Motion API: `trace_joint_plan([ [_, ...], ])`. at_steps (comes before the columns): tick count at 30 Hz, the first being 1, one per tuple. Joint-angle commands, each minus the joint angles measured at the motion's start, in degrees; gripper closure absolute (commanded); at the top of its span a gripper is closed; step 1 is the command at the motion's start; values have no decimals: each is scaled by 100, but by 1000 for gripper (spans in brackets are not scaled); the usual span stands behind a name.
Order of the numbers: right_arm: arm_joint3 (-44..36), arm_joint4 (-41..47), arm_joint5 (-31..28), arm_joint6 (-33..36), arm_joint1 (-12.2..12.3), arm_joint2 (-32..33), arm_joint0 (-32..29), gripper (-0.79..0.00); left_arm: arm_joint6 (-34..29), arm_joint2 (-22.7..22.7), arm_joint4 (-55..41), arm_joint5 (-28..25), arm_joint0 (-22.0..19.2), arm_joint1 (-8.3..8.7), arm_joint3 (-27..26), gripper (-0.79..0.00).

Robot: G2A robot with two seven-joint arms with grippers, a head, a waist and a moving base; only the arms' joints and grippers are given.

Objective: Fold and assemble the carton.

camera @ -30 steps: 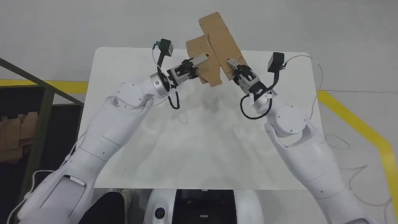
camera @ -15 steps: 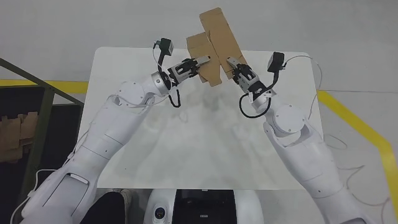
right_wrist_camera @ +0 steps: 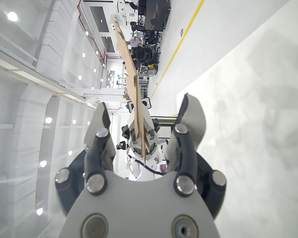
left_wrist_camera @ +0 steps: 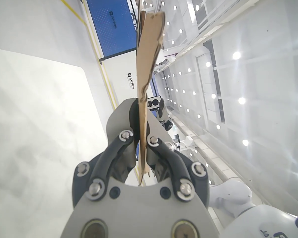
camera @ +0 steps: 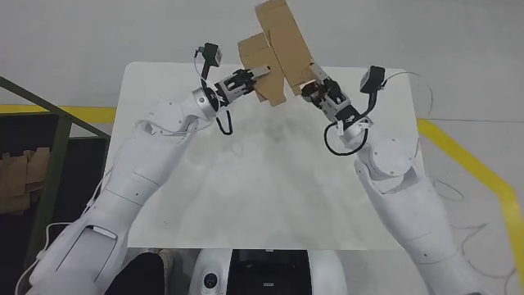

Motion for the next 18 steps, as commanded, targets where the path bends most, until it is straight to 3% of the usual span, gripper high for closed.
trace_joint_plan([
  [1,15,41,-139,222,21,137,-52,-785,-172,-55,-61,71,-24,7,36,0],
  [10,569,126,-623,1545,137,742,-35,-785,-1892,-329,-582,696,-226,95,372,0],
  [18,1370,-19,-1112,2808,213,910,269,-785,-3387,-336,-235,846,-328,198,428,0],
])
